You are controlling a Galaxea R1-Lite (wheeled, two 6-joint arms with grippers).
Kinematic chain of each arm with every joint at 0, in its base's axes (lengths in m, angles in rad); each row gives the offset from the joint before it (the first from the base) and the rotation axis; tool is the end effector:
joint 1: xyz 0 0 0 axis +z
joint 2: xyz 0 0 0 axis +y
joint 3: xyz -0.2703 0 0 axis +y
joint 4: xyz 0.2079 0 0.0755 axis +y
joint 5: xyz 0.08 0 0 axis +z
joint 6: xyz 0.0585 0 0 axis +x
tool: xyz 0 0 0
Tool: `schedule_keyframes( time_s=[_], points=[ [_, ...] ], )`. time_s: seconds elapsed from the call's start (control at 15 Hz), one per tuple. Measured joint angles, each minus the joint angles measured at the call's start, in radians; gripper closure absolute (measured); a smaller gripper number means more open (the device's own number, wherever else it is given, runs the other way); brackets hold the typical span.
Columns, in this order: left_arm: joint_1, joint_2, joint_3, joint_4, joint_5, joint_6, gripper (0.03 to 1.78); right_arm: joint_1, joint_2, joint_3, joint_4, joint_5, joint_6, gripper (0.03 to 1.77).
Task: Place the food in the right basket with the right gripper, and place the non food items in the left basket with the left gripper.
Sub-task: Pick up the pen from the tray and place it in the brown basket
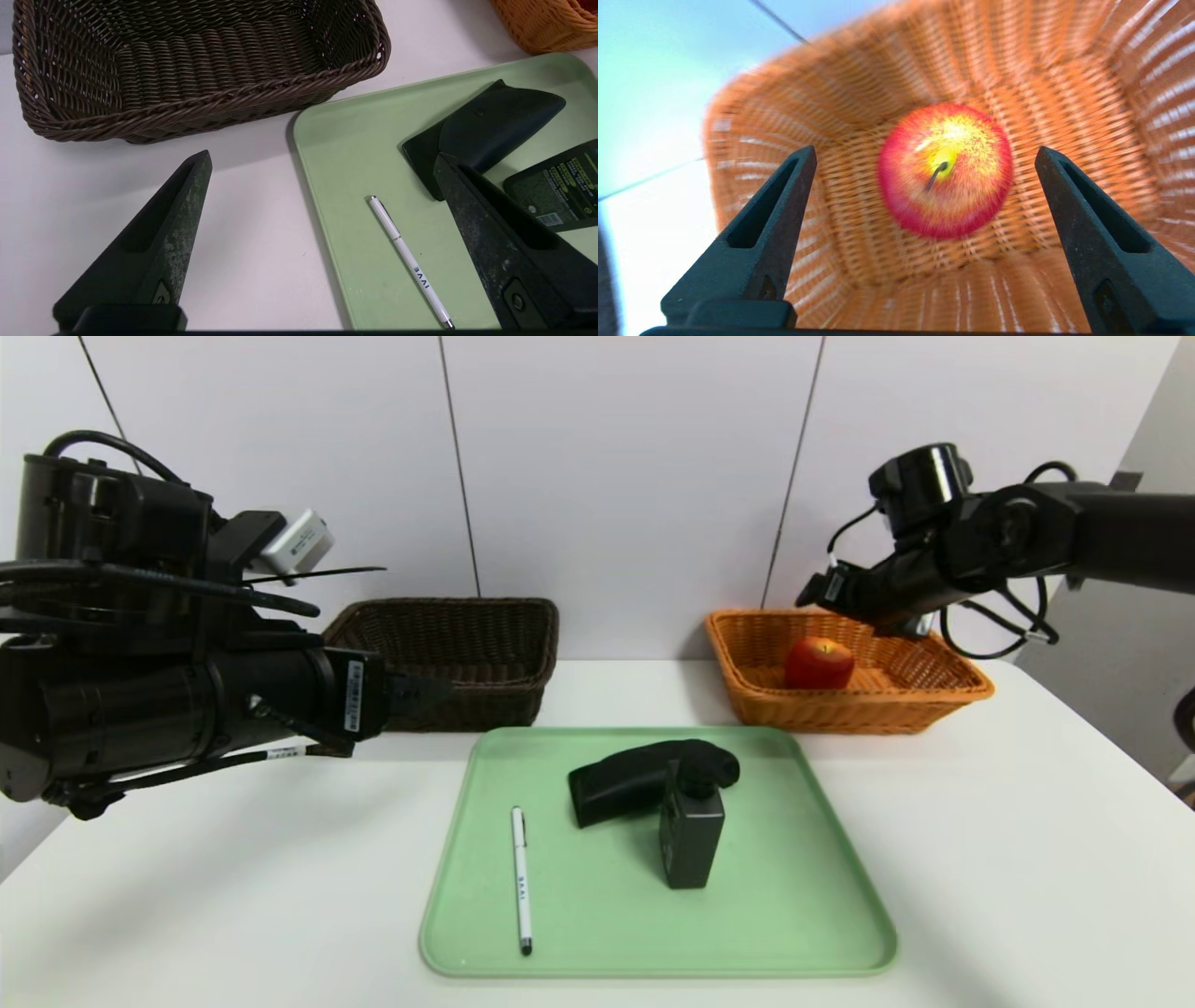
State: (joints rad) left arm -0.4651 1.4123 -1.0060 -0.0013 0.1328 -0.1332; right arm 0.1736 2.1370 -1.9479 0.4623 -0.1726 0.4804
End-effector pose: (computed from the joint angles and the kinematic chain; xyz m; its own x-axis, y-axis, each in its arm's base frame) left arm 0.2761 -0.1299 0.1997 0.8736 -0.2903 -0.3905 0.2860 0.9556 -0.0704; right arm 0.4675 0.0718 0.1797 0.8013 -0.0338 -0.5973 0.2444 0.9298 0.2752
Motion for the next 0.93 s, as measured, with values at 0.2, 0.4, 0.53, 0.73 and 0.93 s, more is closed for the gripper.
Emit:
schedule_keyframes(
  time_s=[0.2, 0.4, 0.53, 0.73, 0.93],
  points=[
    [-0.029, 0.000, -0.058, 0.098, 0.008, -0.022, 0.12, 0.023, -0.122, 0.000, 0.059, -0.008, -0.049, 0.15],
    [-0.102, 0.010, -0.138, 0.234, 0.054, -0.080, 0.12, 0.060, -0.273, -0.001, 0.176, -0.013, -0.126, 0.13],
    [-0.163, 0.029, -0.176, 0.319, 0.087, -0.110, 0.12, 0.076, -0.377, -0.002, 0.287, -0.022, -0.187, 0.12],
    [-0.234, 0.073, -0.190, 0.387, 0.130, -0.126, 0.12, 0.079, -0.487, 0.004, 0.439, -0.024, -0.182, 0.11],
    [-0.270, 0.139, -0.228, 0.461, 0.136, -0.167, 0.12, 0.078, -0.553, 0.008, 0.568, -0.024, -0.164, 0.11]
  ],
)
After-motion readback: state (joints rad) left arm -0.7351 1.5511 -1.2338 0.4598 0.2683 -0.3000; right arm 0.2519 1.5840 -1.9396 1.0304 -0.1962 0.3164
